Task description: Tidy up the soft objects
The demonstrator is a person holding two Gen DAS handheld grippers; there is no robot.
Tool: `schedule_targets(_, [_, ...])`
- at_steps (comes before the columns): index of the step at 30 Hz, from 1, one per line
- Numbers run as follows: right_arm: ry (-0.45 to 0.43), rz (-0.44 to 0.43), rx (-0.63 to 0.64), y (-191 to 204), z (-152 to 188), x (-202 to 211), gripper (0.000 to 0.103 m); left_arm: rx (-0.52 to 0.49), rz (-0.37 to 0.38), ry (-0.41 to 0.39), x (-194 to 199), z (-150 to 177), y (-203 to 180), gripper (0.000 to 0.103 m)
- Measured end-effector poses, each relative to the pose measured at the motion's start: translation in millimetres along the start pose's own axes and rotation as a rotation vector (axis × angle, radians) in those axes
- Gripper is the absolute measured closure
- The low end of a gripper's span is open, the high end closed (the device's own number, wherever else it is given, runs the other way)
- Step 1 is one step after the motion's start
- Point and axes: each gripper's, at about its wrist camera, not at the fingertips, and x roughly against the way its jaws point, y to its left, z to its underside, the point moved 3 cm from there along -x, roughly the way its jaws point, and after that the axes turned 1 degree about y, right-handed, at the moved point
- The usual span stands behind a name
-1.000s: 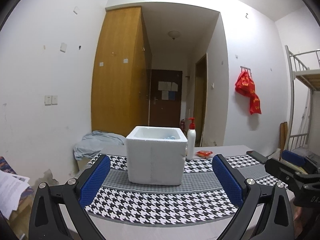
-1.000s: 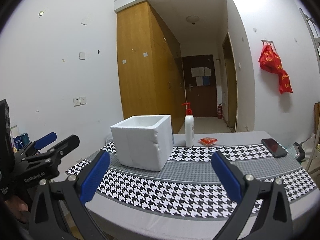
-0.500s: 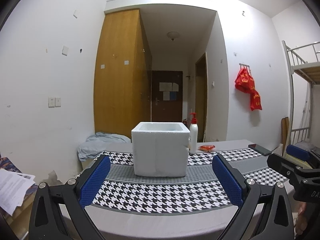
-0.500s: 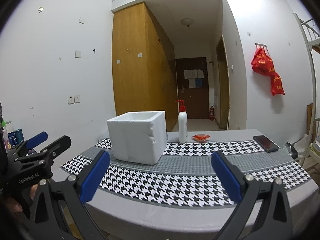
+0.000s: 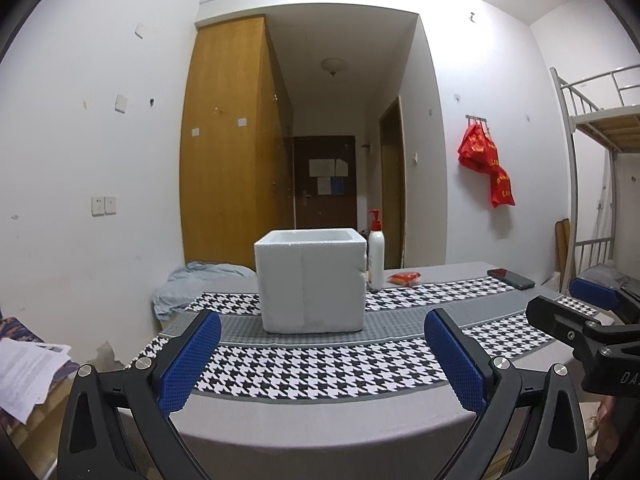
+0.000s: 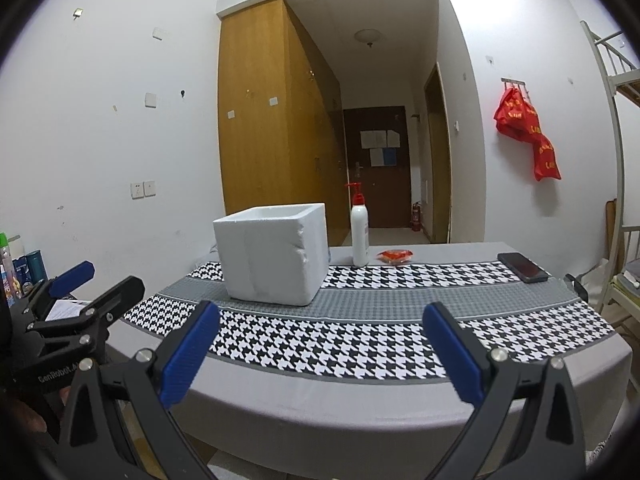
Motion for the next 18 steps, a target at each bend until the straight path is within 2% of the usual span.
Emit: schedule_targets(18, [0.016, -0.005, 0.022, 7.0, 1.3, -2.1, 0.0, -0.005, 0.017, 0.016, -1.3, 2.7, -0.1, 0.001])
